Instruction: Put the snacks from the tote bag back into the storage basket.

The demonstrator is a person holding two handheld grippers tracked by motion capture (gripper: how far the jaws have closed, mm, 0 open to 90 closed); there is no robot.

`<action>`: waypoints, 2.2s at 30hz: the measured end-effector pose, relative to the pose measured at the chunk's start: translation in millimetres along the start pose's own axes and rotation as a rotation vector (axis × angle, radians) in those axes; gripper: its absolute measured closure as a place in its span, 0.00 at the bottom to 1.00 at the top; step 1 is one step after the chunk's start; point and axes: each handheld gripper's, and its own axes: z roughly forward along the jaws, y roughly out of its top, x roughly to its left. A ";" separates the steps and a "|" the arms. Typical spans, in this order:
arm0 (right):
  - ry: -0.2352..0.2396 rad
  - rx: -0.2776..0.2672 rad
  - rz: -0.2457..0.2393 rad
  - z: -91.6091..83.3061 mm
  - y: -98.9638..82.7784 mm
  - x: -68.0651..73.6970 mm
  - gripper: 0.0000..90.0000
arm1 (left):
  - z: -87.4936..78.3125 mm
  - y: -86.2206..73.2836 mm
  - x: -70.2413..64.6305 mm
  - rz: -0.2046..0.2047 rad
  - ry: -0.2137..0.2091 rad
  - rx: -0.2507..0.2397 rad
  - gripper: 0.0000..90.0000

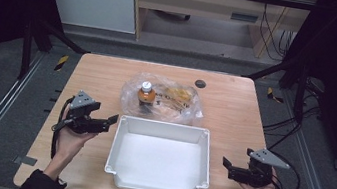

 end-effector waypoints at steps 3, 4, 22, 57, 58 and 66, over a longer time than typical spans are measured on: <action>0.001 0.000 0.001 -0.1 0.0 0.1 0.04 | 1.0 2.6 -2.2 0.004 -0.004 -0.004 0.20; 0.001 0.000 0.002 -0.1 0.0 0.1 0.04 | 1.5 3.5 -3.2 0.007 -0.004 -0.006 0.20; -0.001 -0.005 0.004 -0.1 0.3 -0.4 0.04 | 15.5 18.0 -15.5 0.037 -0.009 -0.011 0.20; 0.003 -0.008 0.012 0.2 0.6 -0.6 0.05 | 40.3 33.2 -21.9 0.034 -0.009 -0.032 0.21; 0.002 -0.008 0.010 0.3 0.6 -0.6 0.05 | 40.7 33.5 -22.2 0.035 -0.009 -0.031 0.21; 0.003 -0.009 0.010 0.4 0.6 -0.6 0.05 | 43.3 40.9 -26.2 0.055 -0.004 -0.036 0.21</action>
